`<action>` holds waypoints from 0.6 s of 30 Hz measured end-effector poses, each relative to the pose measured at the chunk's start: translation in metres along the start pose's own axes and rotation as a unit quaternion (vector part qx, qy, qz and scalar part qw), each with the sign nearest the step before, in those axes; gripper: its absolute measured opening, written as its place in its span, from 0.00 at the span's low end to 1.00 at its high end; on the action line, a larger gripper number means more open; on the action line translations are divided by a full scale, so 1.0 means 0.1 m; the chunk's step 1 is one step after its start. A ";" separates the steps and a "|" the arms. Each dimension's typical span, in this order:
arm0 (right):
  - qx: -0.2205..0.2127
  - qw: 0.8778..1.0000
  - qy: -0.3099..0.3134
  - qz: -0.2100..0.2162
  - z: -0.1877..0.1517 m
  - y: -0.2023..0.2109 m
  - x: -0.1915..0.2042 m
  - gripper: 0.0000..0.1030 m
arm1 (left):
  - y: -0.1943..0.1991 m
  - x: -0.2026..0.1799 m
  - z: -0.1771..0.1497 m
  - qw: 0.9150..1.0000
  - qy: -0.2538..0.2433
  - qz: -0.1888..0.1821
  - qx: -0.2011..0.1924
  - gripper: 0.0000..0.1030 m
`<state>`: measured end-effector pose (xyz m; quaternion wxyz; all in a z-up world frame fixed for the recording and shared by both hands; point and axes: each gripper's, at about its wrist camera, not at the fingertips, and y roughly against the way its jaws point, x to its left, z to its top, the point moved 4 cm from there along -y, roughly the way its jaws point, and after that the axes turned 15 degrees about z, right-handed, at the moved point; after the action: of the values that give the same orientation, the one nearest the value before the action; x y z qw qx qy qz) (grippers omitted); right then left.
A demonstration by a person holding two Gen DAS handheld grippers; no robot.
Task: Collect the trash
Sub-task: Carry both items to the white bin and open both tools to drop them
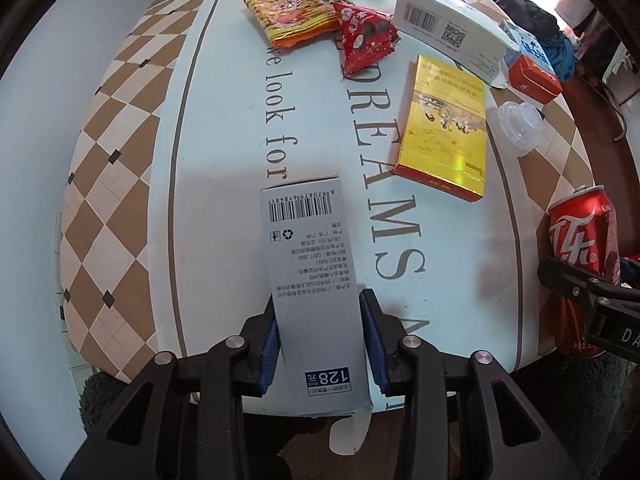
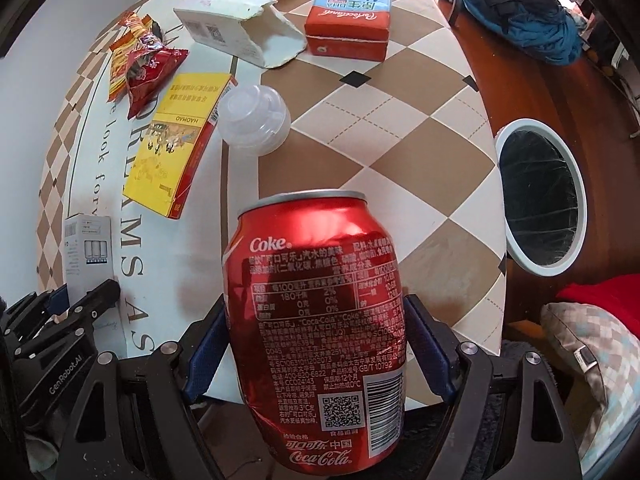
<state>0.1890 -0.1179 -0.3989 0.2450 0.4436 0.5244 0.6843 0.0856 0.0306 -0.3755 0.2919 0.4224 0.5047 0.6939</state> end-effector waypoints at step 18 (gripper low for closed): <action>-0.185 0.983 0.023 0.004 -0.01 1.83 0.32 0.81 | 2.11 0.11 0.09 0.975 0.036 0.008 -0.221 0.31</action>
<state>0.1968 -0.1534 -0.2164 0.3082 0.3769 0.3930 0.7801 0.0928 -0.0238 -0.1716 0.3543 0.3265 0.3455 0.8053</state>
